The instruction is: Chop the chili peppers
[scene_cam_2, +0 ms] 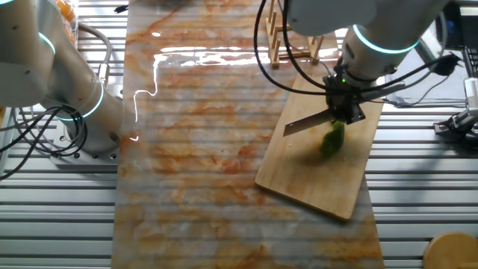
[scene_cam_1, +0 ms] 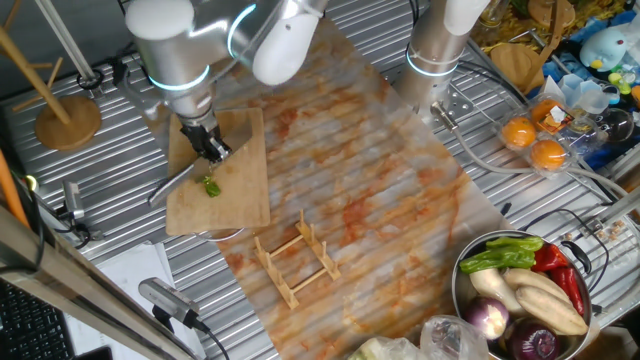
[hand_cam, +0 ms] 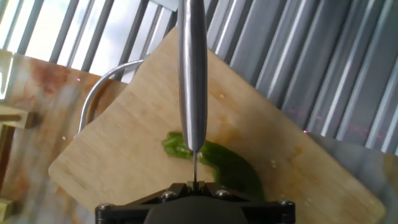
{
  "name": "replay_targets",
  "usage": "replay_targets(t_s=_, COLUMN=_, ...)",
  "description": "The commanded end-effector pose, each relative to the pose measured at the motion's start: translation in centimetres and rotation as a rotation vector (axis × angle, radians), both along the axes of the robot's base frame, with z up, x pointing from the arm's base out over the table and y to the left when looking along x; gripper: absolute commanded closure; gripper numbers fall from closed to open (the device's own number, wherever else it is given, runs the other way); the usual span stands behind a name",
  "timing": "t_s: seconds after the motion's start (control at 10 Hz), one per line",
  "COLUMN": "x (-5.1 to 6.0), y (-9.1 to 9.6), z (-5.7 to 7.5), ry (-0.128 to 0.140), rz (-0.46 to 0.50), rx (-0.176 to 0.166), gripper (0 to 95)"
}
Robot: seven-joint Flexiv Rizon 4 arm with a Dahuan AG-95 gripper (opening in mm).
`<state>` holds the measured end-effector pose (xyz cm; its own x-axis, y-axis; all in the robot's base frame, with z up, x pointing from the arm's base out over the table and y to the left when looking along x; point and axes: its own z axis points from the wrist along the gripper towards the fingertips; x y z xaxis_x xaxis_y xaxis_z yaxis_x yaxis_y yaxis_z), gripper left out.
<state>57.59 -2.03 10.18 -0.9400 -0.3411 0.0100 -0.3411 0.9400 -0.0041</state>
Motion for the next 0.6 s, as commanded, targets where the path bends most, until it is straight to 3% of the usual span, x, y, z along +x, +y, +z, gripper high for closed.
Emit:
replay_targets(t_s=0.1, x=1.1, y=-0.7, z=0.4, ry=-0.014, rz=-0.029, rx=-0.006, gripper=95.0)
replay_targets(t_s=0.3, x=2.3, y=-1.2, z=0.4, ry=-0.02, rz=-0.048, rx=-0.007, gripper=95.0)
replay_targets(t_s=0.6, x=2.8, y=-2.0, z=0.6, ry=-0.01, rz=0.061, rx=-0.001, gripper=95.0)
